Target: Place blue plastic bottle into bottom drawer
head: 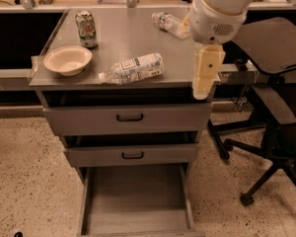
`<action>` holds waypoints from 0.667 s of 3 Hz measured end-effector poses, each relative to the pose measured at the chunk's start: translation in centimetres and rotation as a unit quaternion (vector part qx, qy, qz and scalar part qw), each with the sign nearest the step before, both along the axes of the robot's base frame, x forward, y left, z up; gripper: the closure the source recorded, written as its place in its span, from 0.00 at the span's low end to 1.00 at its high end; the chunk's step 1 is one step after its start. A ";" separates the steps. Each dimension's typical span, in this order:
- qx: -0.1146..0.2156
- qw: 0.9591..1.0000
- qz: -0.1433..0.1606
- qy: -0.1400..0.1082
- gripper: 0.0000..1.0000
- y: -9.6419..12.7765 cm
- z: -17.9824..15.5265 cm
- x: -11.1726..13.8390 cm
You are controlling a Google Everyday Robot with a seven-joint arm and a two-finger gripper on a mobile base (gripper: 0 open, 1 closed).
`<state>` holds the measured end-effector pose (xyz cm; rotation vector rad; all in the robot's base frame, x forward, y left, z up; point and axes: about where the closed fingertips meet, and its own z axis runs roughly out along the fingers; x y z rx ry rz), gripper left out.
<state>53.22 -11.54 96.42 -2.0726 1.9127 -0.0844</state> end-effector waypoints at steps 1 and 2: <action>-0.003 0.998 0.062 0.004 0.00 3.6 -0.3 2.0; -0.004 0.994 0.103 0.020 0.00 6.7 -0.7 3.3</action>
Offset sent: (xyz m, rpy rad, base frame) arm 0.0381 0.1046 -0.0138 -0.0352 0.1518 0.3205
